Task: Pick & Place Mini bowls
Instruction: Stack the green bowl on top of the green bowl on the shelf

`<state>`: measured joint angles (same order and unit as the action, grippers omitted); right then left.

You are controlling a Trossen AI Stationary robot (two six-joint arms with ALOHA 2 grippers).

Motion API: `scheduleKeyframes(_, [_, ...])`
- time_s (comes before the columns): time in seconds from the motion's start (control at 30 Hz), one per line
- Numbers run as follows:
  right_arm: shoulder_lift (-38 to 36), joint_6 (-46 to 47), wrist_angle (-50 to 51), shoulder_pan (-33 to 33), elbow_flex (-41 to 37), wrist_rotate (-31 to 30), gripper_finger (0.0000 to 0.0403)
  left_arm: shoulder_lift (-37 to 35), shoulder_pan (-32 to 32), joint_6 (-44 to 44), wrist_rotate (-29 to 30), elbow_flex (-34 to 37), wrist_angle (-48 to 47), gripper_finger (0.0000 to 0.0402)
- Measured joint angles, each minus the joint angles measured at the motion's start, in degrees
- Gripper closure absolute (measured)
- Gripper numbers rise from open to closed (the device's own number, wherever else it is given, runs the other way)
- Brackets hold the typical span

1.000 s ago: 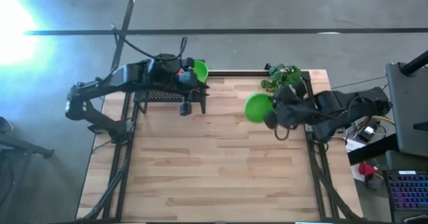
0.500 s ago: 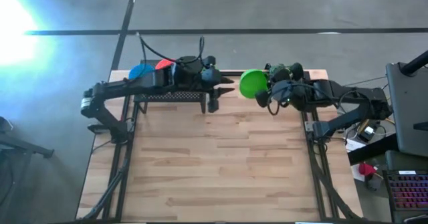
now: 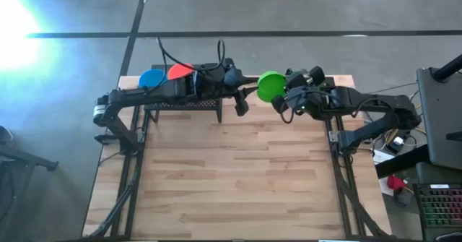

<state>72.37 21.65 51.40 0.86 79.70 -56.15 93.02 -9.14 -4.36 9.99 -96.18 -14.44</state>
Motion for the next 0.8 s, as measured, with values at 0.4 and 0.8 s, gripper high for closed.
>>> scheduleKeyframes(0.4, [6.5,-9.6,-7.3,-0.1,0.5,-1.2,0.0394,2.0,0.4,0.6,8.2,0.0,-0.2,0.029])
scheduleKeyframes(0.8, [6.4,-9.7,-7.6,0.0,0.5,-1.1,0.0394,2.0,0.6,1.6,15.1,0.0,-2.1,0.029])
